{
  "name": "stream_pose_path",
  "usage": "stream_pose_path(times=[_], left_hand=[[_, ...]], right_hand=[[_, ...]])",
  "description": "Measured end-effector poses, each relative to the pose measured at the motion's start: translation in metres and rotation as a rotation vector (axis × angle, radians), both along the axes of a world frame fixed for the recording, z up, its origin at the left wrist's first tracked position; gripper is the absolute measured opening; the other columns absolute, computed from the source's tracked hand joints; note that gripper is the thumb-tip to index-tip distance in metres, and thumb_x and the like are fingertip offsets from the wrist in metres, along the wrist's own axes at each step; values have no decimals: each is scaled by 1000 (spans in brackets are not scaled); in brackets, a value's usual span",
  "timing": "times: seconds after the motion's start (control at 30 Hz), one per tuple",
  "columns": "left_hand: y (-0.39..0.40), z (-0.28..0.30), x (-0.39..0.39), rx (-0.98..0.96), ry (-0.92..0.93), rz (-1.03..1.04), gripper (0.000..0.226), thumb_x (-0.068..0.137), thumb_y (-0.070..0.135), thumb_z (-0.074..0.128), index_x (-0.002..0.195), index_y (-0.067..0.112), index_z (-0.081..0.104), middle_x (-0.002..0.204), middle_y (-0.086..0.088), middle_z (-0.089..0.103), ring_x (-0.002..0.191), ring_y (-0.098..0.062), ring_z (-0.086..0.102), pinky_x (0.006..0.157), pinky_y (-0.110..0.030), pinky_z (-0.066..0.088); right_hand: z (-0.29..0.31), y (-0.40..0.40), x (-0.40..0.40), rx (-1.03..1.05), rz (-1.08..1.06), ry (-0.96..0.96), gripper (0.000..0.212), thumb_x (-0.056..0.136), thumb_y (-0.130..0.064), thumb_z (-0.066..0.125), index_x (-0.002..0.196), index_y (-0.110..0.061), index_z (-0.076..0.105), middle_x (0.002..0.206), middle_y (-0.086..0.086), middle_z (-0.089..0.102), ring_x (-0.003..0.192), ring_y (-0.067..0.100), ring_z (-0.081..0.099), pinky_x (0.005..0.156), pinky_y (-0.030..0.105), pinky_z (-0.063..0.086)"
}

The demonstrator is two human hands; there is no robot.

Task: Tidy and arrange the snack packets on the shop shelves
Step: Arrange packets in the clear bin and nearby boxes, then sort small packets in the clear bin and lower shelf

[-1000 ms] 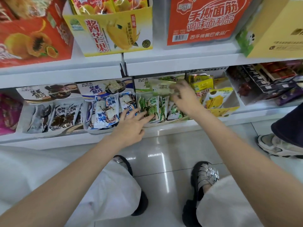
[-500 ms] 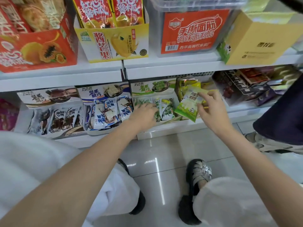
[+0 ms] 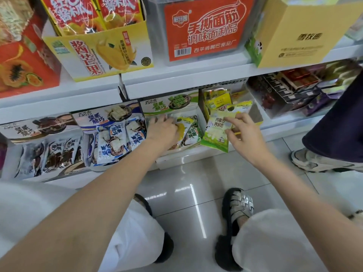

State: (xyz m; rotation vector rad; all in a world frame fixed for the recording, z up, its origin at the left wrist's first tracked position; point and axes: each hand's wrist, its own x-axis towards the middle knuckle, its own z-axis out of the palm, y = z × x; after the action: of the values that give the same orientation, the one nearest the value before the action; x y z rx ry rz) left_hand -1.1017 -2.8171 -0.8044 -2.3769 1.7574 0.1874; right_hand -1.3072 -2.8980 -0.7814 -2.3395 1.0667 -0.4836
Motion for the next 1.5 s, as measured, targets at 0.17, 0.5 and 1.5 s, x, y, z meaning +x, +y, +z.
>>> stream_pose_path(times=[0.17,0.5,1.5], left_hand=[[-28,-10,-14,163,-151,66,67,82,62,49,127,13,50,138,-12,40,128,-31,32,103,-41,24],[-27,-10,-1,-146,197,213,26,83,36,60,92,12,60,109,-13,57,111,-29,47,96,-40,32],[33,74,-54,-441,1207,148,32,88,10,59,120,7,55,100,7,61,79,9,58,74,-5,45]], right_hand=[[-11,-3,0,33,-1,-33,35,89,-7,53,124,-4,56,113,12,45,92,31,57,90,48,46],[-13,-7,-3,64,-21,-99,33,89,-6,55,122,-6,58,107,-2,39,78,21,54,88,37,47],[39,17,-20,868,-239,-602,2,86,-4,60,84,-5,61,81,5,66,69,14,63,61,19,54]])
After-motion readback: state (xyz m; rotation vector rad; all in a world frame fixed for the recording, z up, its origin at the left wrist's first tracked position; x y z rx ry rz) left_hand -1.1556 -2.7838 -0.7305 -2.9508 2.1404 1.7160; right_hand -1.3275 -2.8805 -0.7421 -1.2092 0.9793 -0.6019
